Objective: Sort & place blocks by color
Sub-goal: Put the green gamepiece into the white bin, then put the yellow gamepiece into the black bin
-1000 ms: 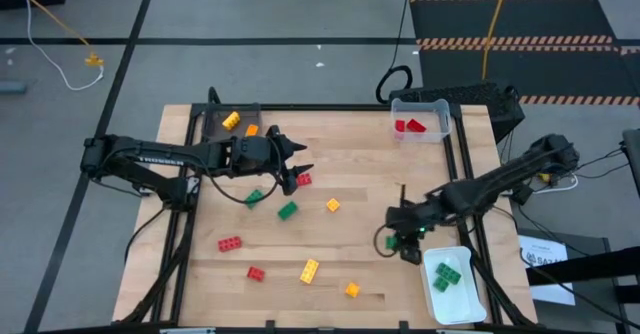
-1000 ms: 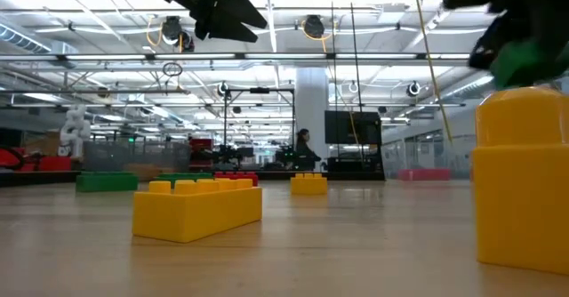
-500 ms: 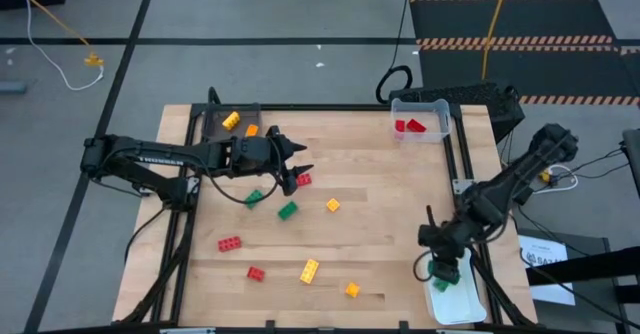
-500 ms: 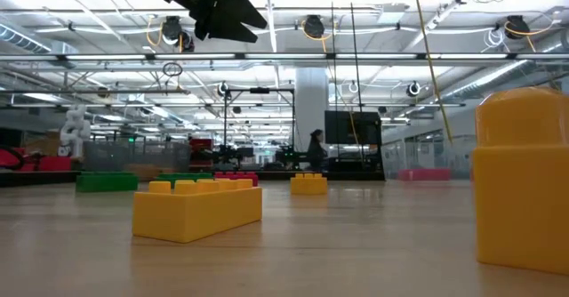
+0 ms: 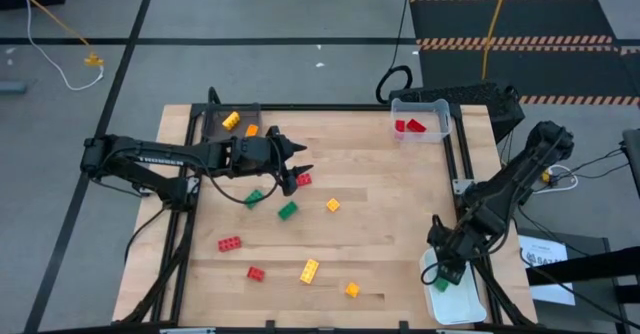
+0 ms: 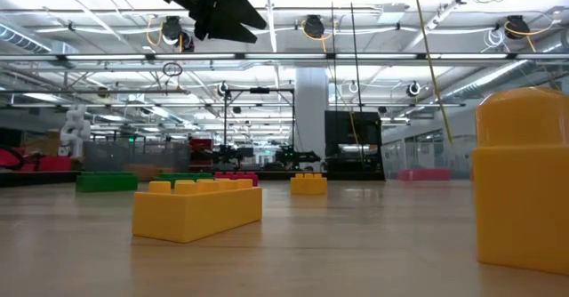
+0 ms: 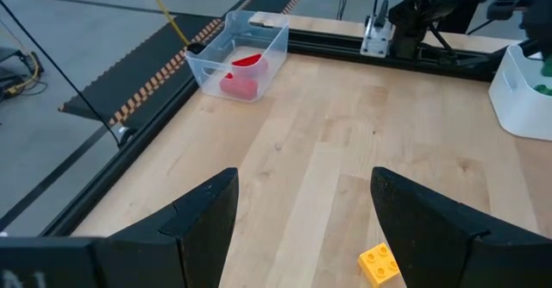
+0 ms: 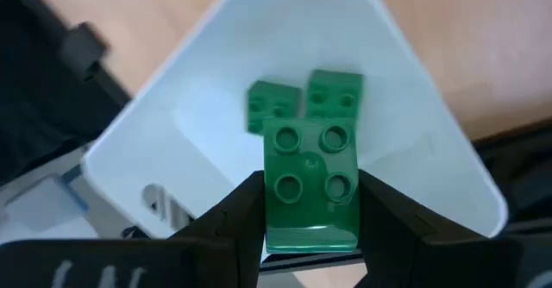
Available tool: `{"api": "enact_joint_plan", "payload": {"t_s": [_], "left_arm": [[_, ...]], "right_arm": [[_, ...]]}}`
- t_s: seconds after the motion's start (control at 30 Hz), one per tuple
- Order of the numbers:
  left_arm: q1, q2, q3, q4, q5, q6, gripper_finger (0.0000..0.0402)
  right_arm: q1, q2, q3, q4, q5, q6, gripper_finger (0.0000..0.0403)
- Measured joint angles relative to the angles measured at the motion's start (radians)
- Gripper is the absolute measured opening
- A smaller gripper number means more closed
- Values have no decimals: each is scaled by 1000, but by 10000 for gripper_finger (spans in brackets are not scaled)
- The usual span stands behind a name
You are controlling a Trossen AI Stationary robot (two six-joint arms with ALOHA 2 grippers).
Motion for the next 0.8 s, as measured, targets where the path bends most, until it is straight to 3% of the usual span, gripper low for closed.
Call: {"api": "enact_joint_plan", "payload": {"t_s": [0.37, 0.6, 0.8], "left_arm": [[0, 0, 0, -42, 0, 0, 266], [-6, -10, 0, -70, 29, -32, 266], [-27, -10, 0, -38, 103, -27, 266]], "right_arm": [[1, 0, -76, 46, -1, 24, 214], [0, -1, -91, 60, -1, 20, 223], [0, -50, -91, 202, 0, 8, 223]]}}
